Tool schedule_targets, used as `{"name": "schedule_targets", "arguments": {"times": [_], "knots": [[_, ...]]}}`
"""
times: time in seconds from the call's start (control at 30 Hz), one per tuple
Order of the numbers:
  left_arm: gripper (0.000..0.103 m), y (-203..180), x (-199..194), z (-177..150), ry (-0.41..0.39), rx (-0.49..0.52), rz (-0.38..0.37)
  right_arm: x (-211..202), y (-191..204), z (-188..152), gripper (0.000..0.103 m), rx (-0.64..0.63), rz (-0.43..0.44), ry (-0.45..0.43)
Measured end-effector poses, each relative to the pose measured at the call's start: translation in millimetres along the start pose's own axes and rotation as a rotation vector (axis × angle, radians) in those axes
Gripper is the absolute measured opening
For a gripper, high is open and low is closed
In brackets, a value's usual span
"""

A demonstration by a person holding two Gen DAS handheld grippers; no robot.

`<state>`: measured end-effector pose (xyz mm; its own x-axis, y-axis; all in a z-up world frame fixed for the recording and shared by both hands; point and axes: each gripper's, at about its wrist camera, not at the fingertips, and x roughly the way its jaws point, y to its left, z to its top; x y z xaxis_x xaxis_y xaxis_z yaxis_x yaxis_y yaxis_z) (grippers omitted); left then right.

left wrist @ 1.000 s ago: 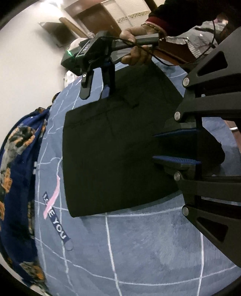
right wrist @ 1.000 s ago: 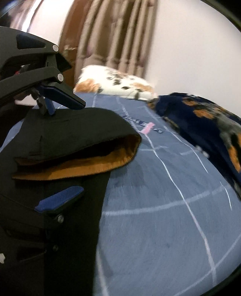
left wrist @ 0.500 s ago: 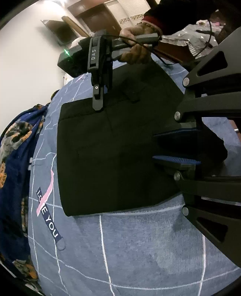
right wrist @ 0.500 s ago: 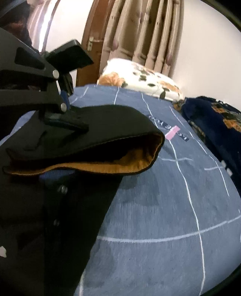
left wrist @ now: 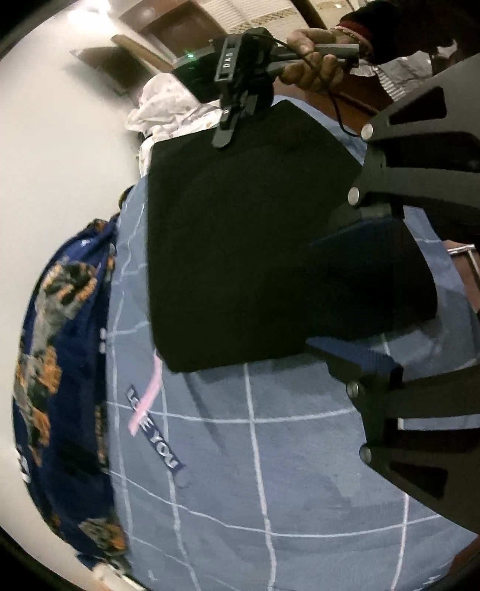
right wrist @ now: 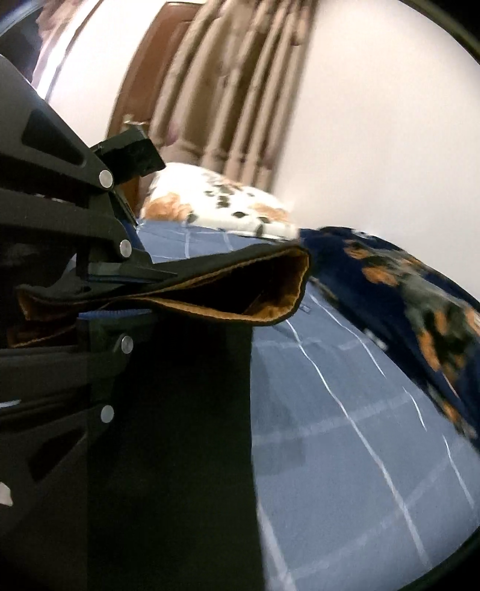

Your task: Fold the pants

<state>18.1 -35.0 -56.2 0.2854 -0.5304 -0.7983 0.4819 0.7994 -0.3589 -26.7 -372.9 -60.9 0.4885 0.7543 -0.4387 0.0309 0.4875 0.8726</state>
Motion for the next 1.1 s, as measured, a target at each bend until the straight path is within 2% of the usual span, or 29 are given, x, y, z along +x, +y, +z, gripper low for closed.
{"name": "schedule_targets", "arguments": {"times": [0.2, 0.37, 0.47, 0.73, 0.97, 1.03, 1.1], "knots": [[0.055, -12.2, 18.3, 6.9, 0.026, 0.022, -0.005, -66.4, -59.4, -12.8, 0.011, 0.153, -0.049, -0.135], [0.055, -20.9, 35.0, 5.5, 0.064, 0.045, -0.006, -88.1, -99.0, -25.5, 0.011, 0.243, -0.053, -0.172], [0.055, -26.1, 40.2, 3.7, 0.077, 0.068, 0.003, -84.8, -109.4, -29.8, 0.011, 0.276, -0.024, -0.173], [0.057, -33.7, 52.1, -0.6, 0.103, 0.105, 0.019, -90.8, -126.0, -31.8, 0.011, 0.288, -0.016, -0.176], [0.061, -35.4, 67.2, -6.6, 0.139, 0.122, 0.021, -96.4, -130.0, -32.4, 0.011, 0.256, -0.056, -0.185], [0.061, -34.0, 70.8, -7.6, 0.15, 0.112, 0.02, -104.6, -132.0, -34.5, 0.017, 0.277, -0.054, -0.217], [0.061, -32.3, 72.6, -7.7, 0.156, 0.1, 0.01, -125.5, -127.4, -42.3, 0.017, 0.278, -0.055, -0.282]]}}
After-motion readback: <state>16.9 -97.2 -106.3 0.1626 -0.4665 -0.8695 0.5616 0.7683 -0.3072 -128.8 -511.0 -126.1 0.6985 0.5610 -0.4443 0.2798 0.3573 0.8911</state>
